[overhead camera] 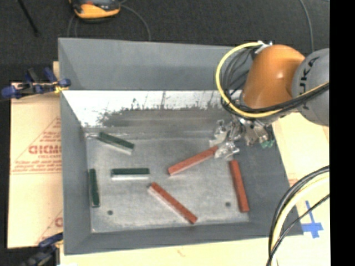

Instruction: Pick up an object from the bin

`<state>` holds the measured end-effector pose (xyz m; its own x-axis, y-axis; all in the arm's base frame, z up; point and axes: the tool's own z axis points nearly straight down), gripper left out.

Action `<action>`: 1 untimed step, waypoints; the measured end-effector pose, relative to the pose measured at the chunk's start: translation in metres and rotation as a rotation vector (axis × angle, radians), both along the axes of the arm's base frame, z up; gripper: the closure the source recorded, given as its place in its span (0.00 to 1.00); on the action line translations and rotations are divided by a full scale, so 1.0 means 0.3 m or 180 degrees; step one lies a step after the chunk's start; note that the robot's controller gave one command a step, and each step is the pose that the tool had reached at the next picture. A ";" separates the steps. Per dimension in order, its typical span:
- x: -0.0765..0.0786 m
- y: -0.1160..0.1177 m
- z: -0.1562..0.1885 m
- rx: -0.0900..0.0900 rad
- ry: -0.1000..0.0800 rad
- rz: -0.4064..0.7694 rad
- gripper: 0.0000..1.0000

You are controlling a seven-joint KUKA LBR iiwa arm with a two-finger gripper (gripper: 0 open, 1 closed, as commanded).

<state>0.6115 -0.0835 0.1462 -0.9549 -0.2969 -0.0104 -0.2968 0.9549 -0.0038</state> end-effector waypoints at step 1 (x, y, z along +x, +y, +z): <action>-0.067 0.283 -0.209 -0.0020 -0.0006 0.0026 1.00</action>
Offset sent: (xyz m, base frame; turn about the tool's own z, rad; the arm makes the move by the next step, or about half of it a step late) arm 0.0000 0.0000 0.0000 0.0000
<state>0.5914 0.0012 0.0834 -0.9524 -0.3047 -0.0105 -0.3046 0.9524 -0.0104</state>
